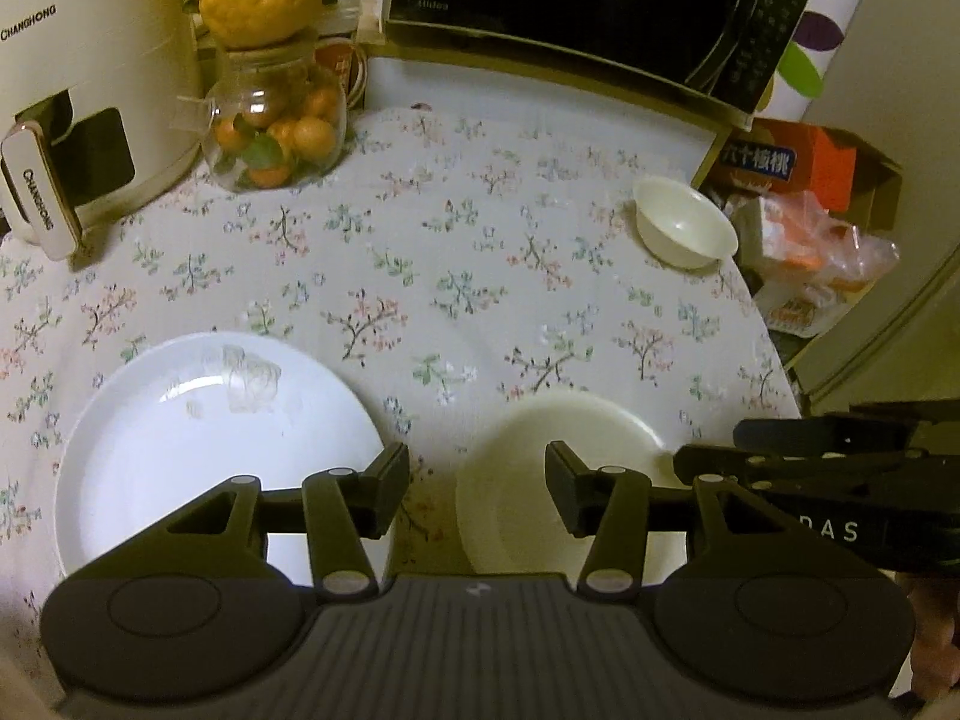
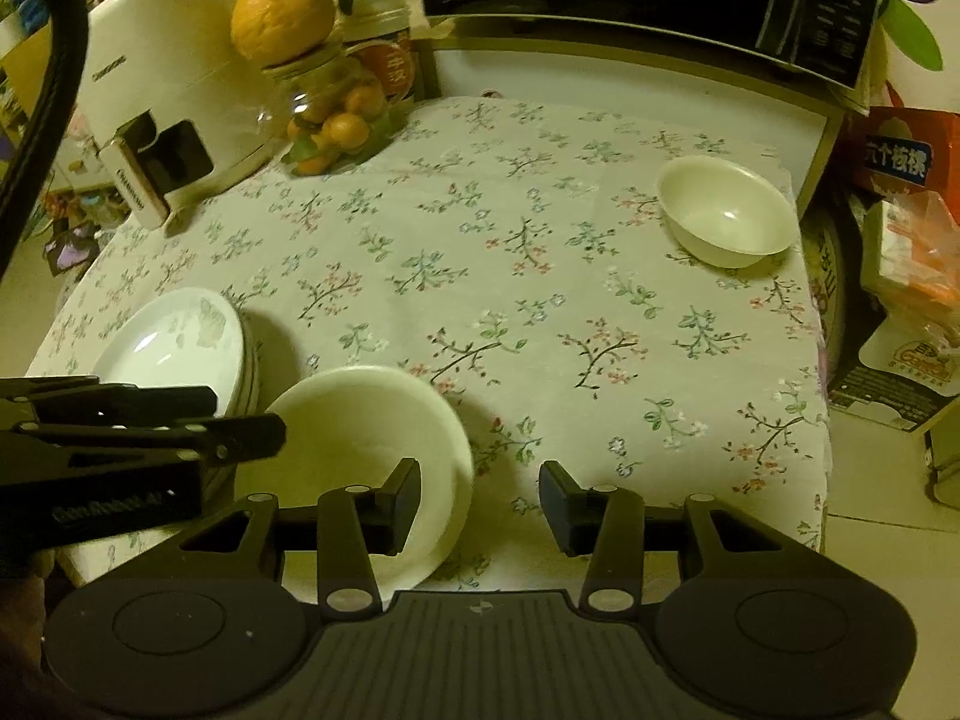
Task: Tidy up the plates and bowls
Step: 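Move both tools to the small white bowl beside the microwave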
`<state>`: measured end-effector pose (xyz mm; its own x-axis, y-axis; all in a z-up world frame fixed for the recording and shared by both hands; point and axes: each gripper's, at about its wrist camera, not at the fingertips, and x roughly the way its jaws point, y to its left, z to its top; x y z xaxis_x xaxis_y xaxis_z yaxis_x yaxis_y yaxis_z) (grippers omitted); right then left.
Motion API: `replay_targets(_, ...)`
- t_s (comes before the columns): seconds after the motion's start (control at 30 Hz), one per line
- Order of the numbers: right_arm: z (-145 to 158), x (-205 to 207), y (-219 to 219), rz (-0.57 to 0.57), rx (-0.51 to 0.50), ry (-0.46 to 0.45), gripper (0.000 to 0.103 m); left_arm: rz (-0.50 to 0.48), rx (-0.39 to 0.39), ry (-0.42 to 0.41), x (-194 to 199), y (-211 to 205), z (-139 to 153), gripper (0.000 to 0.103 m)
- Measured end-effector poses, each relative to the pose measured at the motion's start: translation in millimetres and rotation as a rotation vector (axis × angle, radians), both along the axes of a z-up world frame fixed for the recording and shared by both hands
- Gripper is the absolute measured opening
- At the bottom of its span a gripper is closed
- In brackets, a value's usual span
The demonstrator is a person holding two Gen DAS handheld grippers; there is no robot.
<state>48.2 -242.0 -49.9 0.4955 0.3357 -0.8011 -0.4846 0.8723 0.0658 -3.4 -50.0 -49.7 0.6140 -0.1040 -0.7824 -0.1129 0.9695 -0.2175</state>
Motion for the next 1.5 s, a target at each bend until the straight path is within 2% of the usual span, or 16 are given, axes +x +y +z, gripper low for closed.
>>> replay_targets(0.37,2,14,-6,-0.063,0.012,-0.011,0.044,0.000,0.001,-0.016,28,-14,4,0.047)
replay_targets(0.47,3,21,-11,-0.095,0.018,-0.017,0.049,0.000,0.010,-0.025,36,-20,4,0.047)
replay_targets(0.53,5,26,-15,-0.117,0.024,-0.024,0.057,-0.004,0.022,-0.033,44,-25,4,0.047)
replay_targets(0.8,5,53,-33,-0.222,0.030,-0.026,0.064,0.002,0.099,-0.074,79,-41,4,0.062)
replay_targets(1.03,7,89,-55,-0.336,0.059,-0.024,0.065,0.008,0.138,-0.079,113,-50,-1,0.065)
replay_targets(1.27,2,117,-87,-0.469,0.163,0.020,0.067,0.026,0.042,-0.060,152,-56,-6,0.069)
replay_targets(1.5,-16,144,-115,-0.617,0.235,0.077,0.067,0.072,-0.076,-0.040,183,-63,-18,0.070)
